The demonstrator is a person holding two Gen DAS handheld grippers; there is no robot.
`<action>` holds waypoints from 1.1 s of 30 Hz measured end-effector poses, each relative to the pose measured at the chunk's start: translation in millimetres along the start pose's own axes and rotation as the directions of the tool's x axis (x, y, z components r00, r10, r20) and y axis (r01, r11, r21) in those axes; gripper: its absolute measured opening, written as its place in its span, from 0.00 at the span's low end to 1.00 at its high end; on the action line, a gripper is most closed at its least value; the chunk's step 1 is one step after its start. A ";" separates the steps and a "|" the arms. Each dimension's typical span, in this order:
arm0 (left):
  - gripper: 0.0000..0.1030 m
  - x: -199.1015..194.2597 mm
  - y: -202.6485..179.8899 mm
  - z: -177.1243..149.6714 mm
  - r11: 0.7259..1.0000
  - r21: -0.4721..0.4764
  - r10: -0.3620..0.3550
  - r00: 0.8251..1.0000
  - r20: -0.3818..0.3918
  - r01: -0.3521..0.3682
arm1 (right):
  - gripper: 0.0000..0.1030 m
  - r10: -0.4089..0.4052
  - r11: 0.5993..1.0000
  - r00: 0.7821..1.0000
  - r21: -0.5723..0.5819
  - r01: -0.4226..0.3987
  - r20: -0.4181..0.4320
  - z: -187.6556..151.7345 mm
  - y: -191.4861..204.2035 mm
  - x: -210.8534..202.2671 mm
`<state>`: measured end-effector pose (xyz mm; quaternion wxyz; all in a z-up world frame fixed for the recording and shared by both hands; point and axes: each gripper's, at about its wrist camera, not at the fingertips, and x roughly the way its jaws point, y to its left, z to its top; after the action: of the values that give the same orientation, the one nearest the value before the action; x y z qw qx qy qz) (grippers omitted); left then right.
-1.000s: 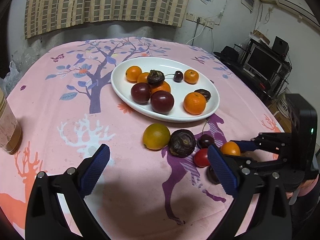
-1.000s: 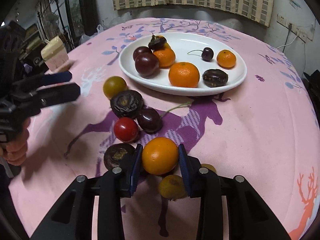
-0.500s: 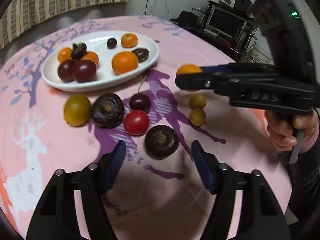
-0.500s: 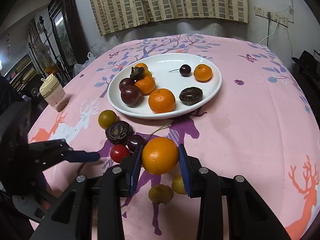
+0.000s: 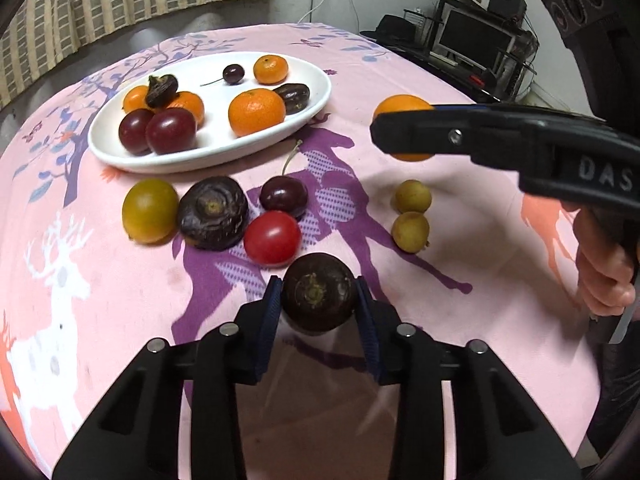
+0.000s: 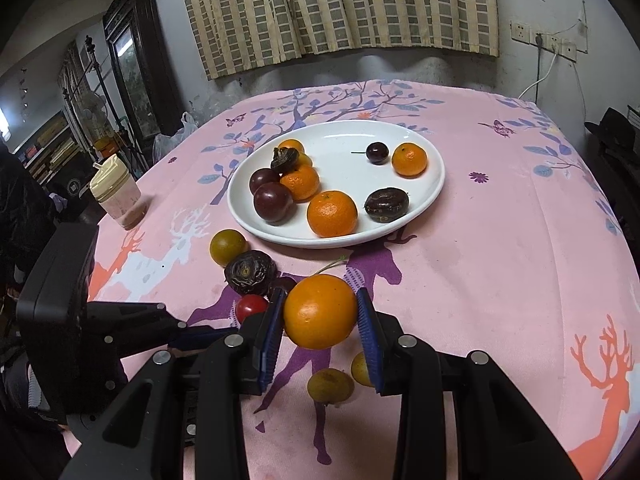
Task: Organize fruits
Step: 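Place the plum on the plate with the left tool while the right tool places its orange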
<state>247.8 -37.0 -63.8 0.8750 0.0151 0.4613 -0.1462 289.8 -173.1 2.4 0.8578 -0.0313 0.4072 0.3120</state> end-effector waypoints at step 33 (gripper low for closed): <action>0.93 -27.2 100.4 117.7 0.969 -0.176 0.207 0.957 0.203 -0.172 | 0.53 -0.086 0.991 0.993 0.108 0.077 0.076 71.2 -14.7 37.8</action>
<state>355.0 46.6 14.9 0.9290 -0.0254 0.3682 -0.0255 364.3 -143.7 19.8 0.8860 0.0097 0.3865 0.2560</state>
